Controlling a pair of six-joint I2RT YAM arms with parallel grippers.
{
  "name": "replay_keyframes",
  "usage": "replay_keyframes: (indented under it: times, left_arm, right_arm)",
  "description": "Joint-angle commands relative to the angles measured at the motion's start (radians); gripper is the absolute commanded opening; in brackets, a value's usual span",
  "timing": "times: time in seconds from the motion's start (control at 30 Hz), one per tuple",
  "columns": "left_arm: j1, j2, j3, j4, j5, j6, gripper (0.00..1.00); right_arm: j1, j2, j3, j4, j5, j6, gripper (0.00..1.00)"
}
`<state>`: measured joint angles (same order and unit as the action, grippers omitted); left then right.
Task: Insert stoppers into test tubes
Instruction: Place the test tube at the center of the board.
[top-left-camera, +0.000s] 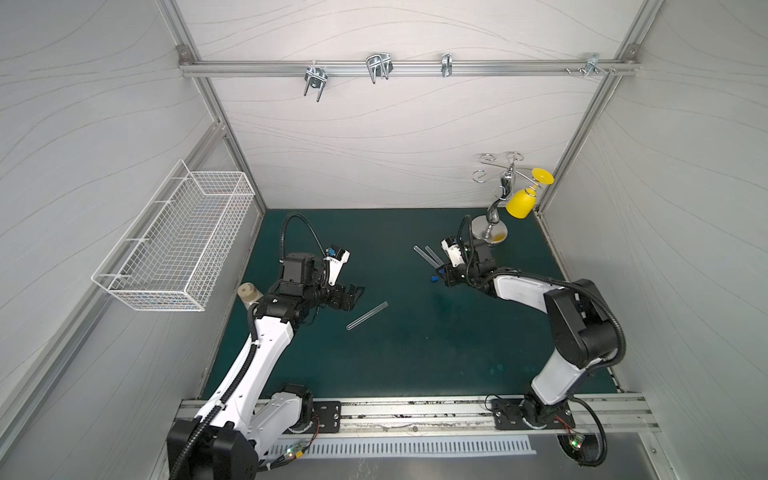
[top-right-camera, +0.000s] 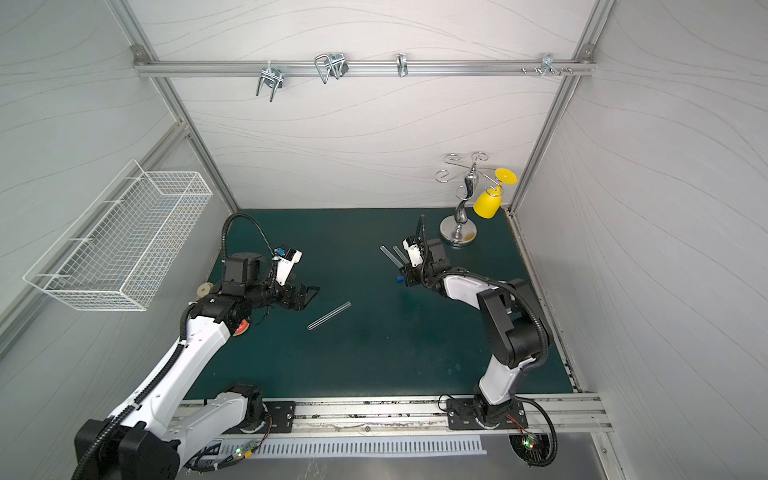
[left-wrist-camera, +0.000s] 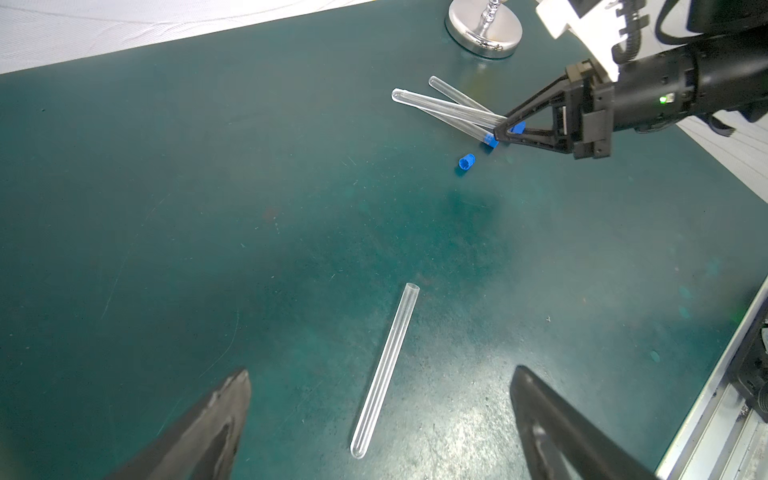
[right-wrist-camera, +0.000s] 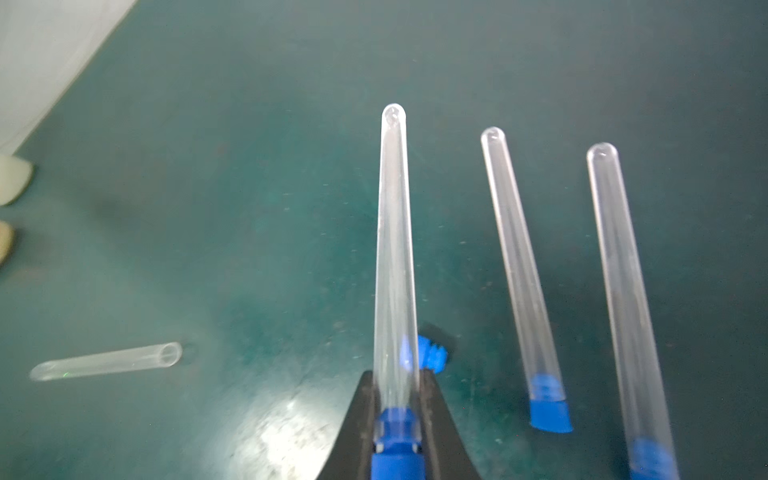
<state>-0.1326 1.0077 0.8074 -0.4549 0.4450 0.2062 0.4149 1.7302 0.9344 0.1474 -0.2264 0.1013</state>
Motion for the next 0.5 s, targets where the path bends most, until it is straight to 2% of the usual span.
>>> replay_keyframes:
  times: [0.0, 0.47]
  left_arm:
    - [0.004, -0.008, -0.002, 0.015, 0.020, 0.007, 0.98]
    - [0.003, -0.014, -0.004, 0.014, 0.038, 0.004, 0.98]
  right_arm:
    - [-0.014, 0.036, 0.040, 0.010, 0.033, 0.030, 0.08]
    - [-0.019, 0.120, 0.136, -0.140, 0.074, 0.007, 0.14]
